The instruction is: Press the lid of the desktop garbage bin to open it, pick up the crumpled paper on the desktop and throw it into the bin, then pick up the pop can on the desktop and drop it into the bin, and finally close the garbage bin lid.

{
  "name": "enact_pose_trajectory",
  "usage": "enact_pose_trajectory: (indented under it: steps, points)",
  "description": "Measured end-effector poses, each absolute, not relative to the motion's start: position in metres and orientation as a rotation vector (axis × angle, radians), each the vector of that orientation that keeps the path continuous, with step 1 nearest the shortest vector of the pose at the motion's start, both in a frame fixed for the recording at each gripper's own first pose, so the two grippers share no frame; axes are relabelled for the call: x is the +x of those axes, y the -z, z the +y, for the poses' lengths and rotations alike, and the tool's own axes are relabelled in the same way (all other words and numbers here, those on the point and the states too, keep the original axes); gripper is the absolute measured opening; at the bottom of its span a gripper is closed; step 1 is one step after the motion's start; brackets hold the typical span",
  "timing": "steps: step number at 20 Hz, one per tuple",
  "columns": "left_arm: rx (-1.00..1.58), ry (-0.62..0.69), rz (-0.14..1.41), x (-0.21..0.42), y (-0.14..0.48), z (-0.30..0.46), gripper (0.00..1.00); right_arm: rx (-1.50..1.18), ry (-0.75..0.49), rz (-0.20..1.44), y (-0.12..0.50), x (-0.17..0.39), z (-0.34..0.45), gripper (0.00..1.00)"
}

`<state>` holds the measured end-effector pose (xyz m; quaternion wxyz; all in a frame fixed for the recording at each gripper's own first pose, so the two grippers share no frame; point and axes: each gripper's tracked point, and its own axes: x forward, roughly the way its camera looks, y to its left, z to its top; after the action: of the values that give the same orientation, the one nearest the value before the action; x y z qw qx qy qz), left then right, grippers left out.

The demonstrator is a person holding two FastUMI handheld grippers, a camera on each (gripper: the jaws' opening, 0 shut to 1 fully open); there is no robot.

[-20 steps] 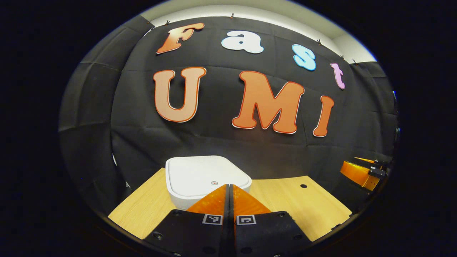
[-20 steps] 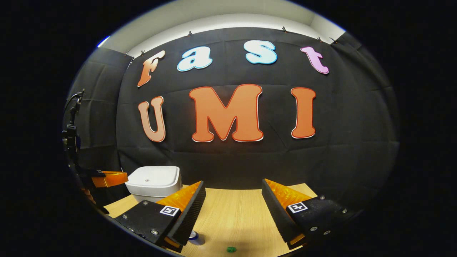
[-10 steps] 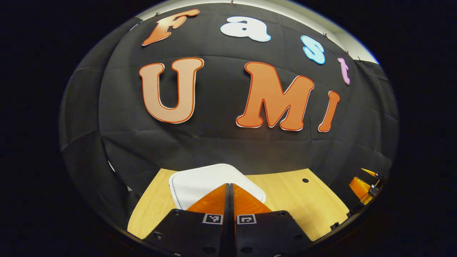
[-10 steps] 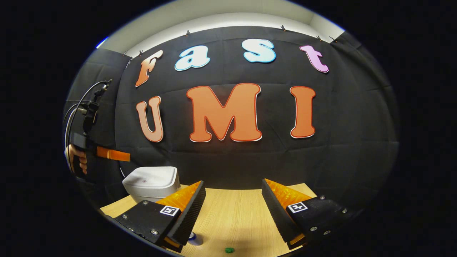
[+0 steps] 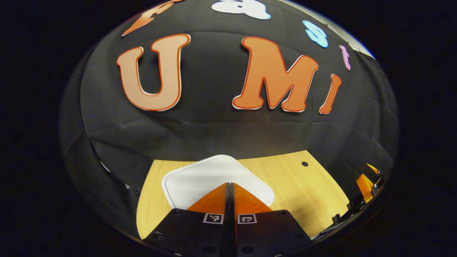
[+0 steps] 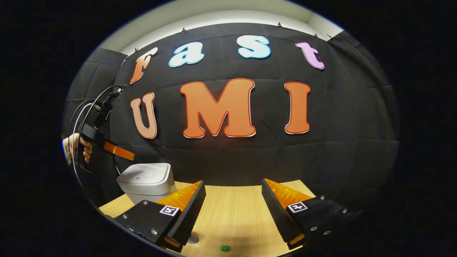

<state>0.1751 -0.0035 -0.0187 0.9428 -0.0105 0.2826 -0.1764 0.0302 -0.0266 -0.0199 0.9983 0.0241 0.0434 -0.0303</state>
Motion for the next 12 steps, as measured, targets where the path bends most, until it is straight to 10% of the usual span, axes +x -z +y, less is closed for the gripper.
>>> enact_pose_trajectory:
  steps: [12]
  points:
    - [-0.015, 0.358, 0.743, 0.148, 0.083, -0.003, 0.0, 0.067, 0.053, 0.152, 0.046, 0.025, -0.02, 0.94]
